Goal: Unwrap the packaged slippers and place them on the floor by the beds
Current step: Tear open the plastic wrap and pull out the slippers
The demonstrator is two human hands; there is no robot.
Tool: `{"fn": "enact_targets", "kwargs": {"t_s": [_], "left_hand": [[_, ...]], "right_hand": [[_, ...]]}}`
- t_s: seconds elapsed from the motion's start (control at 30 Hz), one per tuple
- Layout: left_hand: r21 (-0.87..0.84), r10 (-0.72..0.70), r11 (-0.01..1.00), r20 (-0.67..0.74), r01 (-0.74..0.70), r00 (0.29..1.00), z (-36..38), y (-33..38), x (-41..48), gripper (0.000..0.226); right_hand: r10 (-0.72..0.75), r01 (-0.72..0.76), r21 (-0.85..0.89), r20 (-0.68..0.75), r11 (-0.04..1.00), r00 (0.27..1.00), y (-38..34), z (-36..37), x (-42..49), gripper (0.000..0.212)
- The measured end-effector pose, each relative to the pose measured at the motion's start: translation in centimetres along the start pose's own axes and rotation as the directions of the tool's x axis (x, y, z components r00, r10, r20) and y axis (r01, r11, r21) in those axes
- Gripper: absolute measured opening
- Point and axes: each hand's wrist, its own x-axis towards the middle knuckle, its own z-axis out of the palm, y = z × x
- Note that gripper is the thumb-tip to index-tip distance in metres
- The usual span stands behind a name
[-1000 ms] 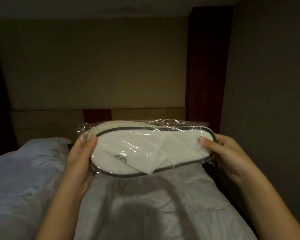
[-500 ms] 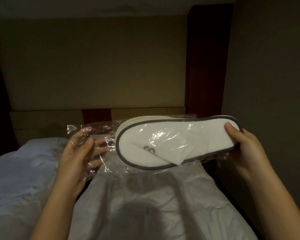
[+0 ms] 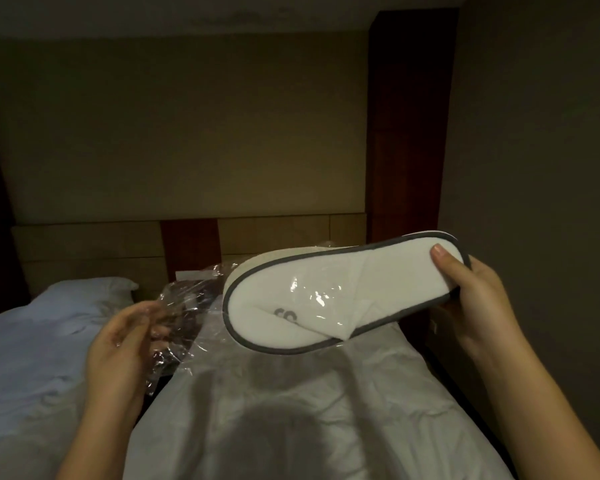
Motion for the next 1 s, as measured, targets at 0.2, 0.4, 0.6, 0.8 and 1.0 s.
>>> {"fn": "enact_targets", "kwargs": {"t_s": [0.2, 0.4, 0.6, 0.8, 1.0], "left_hand": [[-0.031, -0.073, 0.997, -0.163, 0.069, 0.984, -3.3, -1.0, 1.1, 0.030], [0.120, -0.116, 0.984, -0.139, 0.133, 0.983, -3.9, -1.9, 0.7, 0.022], [0.418, -0.109, 0.894, -0.151, 0.164, 0.983, -0.9, -1.7, -0.6, 0.051], [0.310, 0.004, 0.950, 0.070, -0.026, 0.998, 1.8, -1.4, -0.9, 0.015], [0.279, 0.056, 0.954, 0.203, -0.112, 0.978, 2.5, -1.2, -1.2, 0.049]], "right_hand": [[-0.035, 0.035, 0.009, -0.018, 0.999, 0.999, -0.5, 0.1, -0.1, 0.009], [-0.053, 0.059, 0.071, -0.081, 0.996, 0.995, -1.0, -0.4, 0.2, 0.007], [-0.012, 0.036, 0.173, -0.135, 0.984, 0.991, -0.5, 0.0, 0.3, 0.008], [-0.002, 0.048, 0.242, -0.184, 0.969, 0.983, -0.3, 0.2, 0.0, 0.012], [-0.023, 0.090, 0.295, -0.224, 0.951, 0.974, -0.8, -0.4, -0.1, 0.012]]}}
